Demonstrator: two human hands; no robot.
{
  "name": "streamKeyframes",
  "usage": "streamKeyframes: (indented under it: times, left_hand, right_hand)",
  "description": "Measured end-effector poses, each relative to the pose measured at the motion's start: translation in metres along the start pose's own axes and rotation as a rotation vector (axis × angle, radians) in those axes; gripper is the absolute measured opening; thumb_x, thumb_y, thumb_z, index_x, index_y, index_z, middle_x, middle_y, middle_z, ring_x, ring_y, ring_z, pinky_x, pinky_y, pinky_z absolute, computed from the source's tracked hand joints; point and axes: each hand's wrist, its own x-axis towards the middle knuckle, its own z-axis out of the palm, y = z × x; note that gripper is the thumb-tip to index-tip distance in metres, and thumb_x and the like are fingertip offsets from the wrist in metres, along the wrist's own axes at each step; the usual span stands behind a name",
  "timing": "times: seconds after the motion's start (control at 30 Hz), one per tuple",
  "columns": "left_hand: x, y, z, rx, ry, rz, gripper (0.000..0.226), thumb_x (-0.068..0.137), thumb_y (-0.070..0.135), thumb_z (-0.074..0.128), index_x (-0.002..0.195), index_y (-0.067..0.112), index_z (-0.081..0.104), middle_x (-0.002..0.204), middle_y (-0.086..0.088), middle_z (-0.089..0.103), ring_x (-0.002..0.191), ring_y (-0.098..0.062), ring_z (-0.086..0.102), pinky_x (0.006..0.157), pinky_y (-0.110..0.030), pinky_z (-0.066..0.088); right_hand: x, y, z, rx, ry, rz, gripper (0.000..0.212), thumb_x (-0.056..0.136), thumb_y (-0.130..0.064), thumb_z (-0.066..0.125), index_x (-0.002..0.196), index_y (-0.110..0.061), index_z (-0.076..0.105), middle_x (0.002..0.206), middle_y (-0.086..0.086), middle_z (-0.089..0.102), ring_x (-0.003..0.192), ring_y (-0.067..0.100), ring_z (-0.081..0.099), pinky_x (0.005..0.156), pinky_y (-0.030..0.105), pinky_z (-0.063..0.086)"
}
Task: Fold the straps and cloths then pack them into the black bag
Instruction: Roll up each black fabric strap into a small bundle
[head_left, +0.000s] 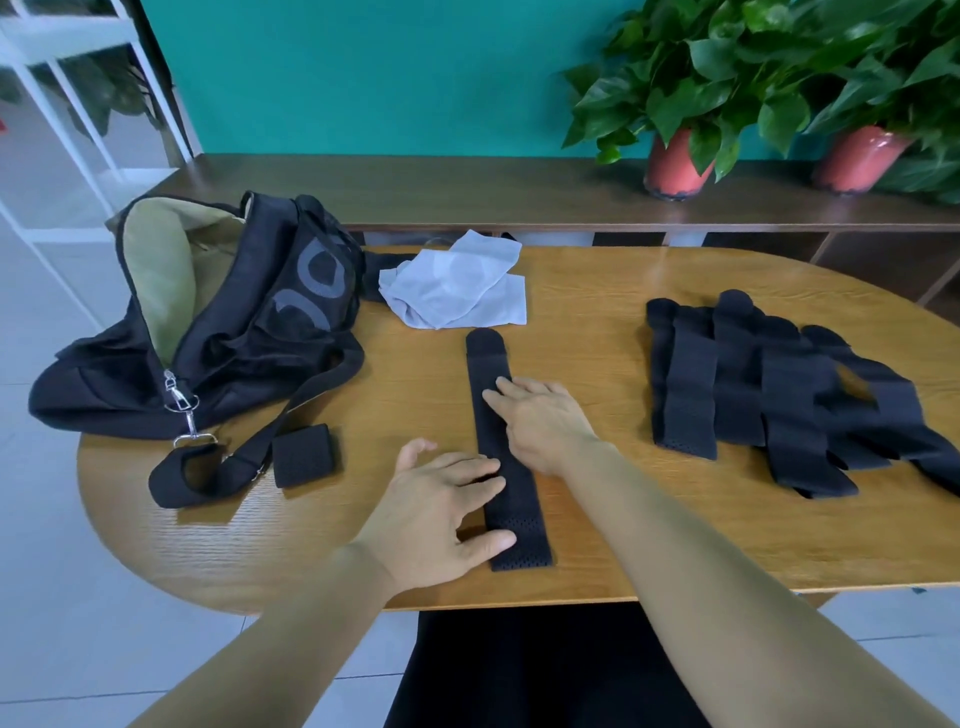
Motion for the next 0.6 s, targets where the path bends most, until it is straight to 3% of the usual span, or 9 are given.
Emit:
streamKeyframes:
  times: [0.17,0.27,0.37,0.47,0.6]
  left_hand:
    - [0.001,0.001,-0.001,0.011,-0.039,-0.012,0.056,0.085,0.066,0.043,0.112,0.027,0.071,0.126,0.011,0.063,0.119,-0.003,0.054,0.104,-0.038,0.018]
    - [0.000,0.002,-0.005,-0.077,0.026,-0.079,0.056,0.088,0.065,0.040,0.119,0.028,0.067,0.131,0.012,0.059,0.124,-0.002,0.050,0.104,-0.038,0.017]
    - [-0.003,0.002,-0.012,-0.156,0.107,-0.131,0.045,0.089,0.052,0.044,0.124,0.031,0.063,0.133,0.015,0.057,0.126,0.001,0.046,0.106,-0.040,0.017]
    - [-0.008,0.008,-0.015,-0.143,0.097,-0.077,0.048,0.081,0.049,0.053,0.123,0.028,0.064,0.127,0.016,0.061,0.120,0.002,0.051,0.105,-0.040,0.019]
    - [-0.021,0.020,-0.011,-0.081,-0.036,-0.024,0.073,0.070,0.070,0.058,0.128,0.025,0.060,0.127,0.014,0.061,0.119,0.000,0.052,0.105,-0.039,0.019]
  right_hand:
    - [-0.001,0.003,0.002,0.015,0.015,-0.003,0.057,0.097,-0.015,0.035,0.151,-0.022,0.018,0.158,0.000,0.015,0.145,0.018,0.008,0.115,0.036,0.014]
    - [-0.013,0.008,-0.001,0.092,0.130,-0.001,0.059,0.094,-0.009,0.038,0.150,-0.020,0.022,0.157,-0.001,0.020,0.145,0.016,0.009,0.114,0.034,0.014]
    - [-0.036,0.014,-0.003,0.139,0.315,-0.051,0.053,0.090,-0.004,0.043,0.142,-0.015,0.040,0.148,0.003,0.040,0.140,0.019,0.029,0.109,0.037,0.027]
    - [-0.069,0.013,0.002,0.210,0.466,-0.133,0.048,0.081,-0.007,0.047,0.127,-0.009,0.058,0.126,0.006,0.062,0.123,0.024,0.053,0.098,0.040,0.044]
    - [-0.112,0.000,0.013,0.252,0.363,-0.254,0.064,0.073,-0.028,0.046,0.133,-0.009,0.053,0.127,0.004,0.062,0.124,0.020,0.051,0.101,0.036,0.041]
